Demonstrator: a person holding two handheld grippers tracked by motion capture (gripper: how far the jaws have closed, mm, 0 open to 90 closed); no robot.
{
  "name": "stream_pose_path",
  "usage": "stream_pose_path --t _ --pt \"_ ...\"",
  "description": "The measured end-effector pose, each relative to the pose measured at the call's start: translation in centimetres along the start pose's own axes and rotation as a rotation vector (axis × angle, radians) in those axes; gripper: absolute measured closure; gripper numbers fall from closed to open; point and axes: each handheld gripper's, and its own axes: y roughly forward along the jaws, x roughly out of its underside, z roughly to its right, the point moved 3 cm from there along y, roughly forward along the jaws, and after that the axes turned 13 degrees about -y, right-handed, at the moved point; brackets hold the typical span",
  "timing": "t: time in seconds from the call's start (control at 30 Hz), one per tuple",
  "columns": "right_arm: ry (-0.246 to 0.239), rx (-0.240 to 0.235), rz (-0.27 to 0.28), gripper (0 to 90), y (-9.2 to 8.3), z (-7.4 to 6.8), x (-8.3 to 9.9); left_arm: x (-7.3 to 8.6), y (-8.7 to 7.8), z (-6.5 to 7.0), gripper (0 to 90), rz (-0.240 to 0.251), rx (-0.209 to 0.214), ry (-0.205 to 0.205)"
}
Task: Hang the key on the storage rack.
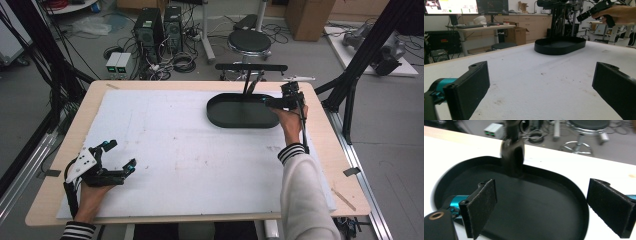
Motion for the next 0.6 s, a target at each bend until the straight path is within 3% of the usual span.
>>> stream_pose_path --t 0.07,0.2,0.33,0.5,0.6 --pt "-0.023 0.008 0.032 0.3 -0.7 -0.3 -0.3 0.0 0.0 0.0 1.7 0.000 0.000 0.000" --pt "-0.028 -0.055 0.138 0.3 -2.6 -0.9 -0.6 0.0 0.0 0.0 1.8 0.004 -0.002 -0.003" --pt "-0.052 -0.125 0.207 0.3 -4.5 -1.8 -0.1 0.0 0.0 0.0 1.7 0.003 -0.002 0.001" --pt "-0.105 -0.215 0.297 0.3 -7.3 -3.4 2.0 0.0 0.0 0.0 1.8 0.003 -0.002 -0.004" --pt "-0.143 -0.241 0.343 0.3 -8.7 -4.5 4.1 0.0 0.0 -0.2 1.7 0.006 -0.004 -0.019"
